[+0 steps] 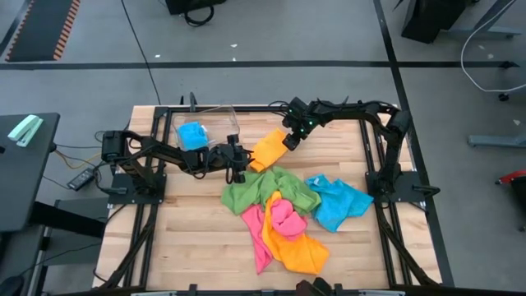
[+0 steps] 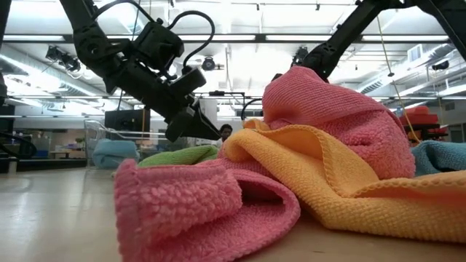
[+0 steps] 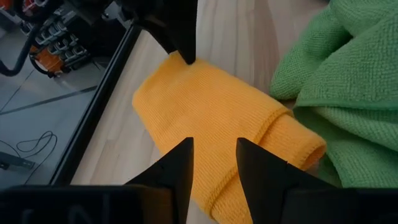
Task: Fold microfiber towels
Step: Fold the top orange microfiber towel
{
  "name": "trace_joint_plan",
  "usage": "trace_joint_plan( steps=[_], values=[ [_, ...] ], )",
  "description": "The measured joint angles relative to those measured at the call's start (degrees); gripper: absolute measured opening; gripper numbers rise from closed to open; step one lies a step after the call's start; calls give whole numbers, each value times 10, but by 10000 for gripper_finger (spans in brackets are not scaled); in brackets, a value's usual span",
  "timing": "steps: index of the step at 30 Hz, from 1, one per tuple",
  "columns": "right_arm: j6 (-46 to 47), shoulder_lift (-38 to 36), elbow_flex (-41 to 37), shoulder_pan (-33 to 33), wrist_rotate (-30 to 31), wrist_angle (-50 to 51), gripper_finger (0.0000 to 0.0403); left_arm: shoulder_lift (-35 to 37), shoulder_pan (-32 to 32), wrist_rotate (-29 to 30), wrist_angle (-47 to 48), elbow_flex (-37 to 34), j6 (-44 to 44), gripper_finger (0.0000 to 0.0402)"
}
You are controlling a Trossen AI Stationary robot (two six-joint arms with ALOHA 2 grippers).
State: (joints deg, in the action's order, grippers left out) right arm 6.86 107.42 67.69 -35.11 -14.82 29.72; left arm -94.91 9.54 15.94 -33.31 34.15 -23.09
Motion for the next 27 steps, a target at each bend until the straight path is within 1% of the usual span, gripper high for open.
trace_joint_plan(
  steps=[6, 9, 11, 13, 16, 18, 21, 24, 27],
  values=[
    [-25, 0, 24, 0, 22, 25, 206, 0, 0, 0, -5, 0, 0, 127],
    [-35, 0, 36, 0, 29, 43, 209, 0, 0, 0, -4, 0, 0, 130],
    [-39, -7, 38, 0, 52, 51, 209, 0, 0, 0, -2, 0, 0, 132],
    [-45, -20, 38, 1, 73, 51, 209, 0, 0, 0, 3, 0, 0, 132],
    [-59, -40, 38, 2, 80, 32, 209, 0, 0, 0, 4, 0, 0, 128],
    [-76, -47, 38, 10, 81, 3, 209, 0, 0, 0, 5, 0, 0, 125],
    [-98, -51, 29, 34, 74, -79, 209, 0, 0, 0, 5, 0, 0, 122],
    [-111, -43, 3, 60, 75, -185, 209, 0, 0, 0, 5, 0, 2, 122],
    [-115, -42, -41, 76, 98, -294, 209, 0, 0, 0, 5, 0, 14, 126]
  ],
)
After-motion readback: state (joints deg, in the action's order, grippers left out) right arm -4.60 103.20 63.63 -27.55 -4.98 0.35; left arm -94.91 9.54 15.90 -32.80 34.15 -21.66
